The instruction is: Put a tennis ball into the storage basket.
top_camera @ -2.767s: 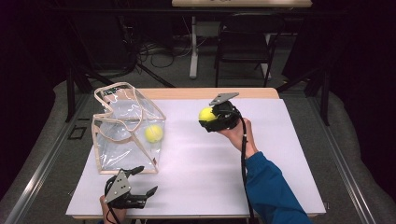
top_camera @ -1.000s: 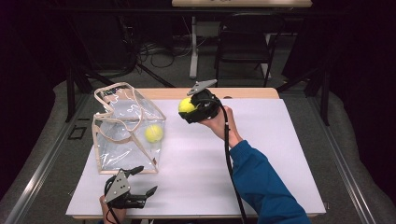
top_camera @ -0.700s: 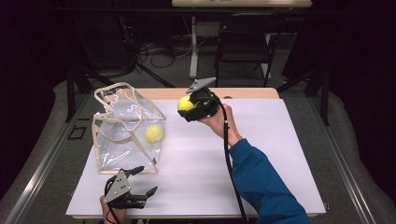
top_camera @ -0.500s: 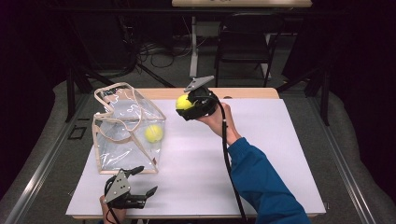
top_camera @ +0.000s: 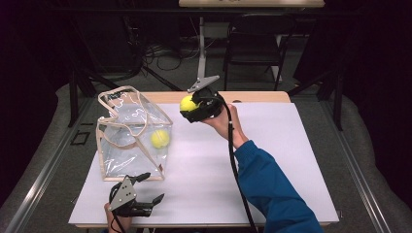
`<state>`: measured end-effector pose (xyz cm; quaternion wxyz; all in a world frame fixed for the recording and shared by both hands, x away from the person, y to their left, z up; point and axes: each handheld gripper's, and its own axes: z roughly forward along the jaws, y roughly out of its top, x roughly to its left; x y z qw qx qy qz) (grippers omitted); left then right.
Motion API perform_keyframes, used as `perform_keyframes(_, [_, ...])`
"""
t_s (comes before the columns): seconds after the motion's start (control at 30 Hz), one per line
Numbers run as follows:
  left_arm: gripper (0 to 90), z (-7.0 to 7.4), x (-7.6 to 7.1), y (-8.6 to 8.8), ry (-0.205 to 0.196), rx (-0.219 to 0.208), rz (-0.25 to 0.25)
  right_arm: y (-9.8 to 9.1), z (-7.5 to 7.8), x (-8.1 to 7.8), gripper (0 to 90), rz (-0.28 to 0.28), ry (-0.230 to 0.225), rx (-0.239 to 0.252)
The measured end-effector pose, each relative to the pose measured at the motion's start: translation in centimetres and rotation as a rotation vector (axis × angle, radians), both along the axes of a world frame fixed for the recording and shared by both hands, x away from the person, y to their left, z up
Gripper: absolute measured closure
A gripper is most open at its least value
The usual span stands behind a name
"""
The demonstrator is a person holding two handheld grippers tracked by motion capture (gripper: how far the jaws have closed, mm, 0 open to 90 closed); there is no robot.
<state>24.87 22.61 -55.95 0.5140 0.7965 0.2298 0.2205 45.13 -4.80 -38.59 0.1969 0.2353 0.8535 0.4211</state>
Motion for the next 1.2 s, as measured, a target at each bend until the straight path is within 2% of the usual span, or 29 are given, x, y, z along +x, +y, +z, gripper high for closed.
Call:
perform_keyframes(0.3, [15.9,0.0,0.0,0.0,0.000,0.001,-0.002,0.7,0.4,0.3,26.6,0.005,0.001,-0.011])
perform_keyframes(1.2, [15.9,0.0,0.0,0.0,-0.001,0.002,-0.005,2.8,1.8,0.0,26.6,0.037,-0.020,-0.017])
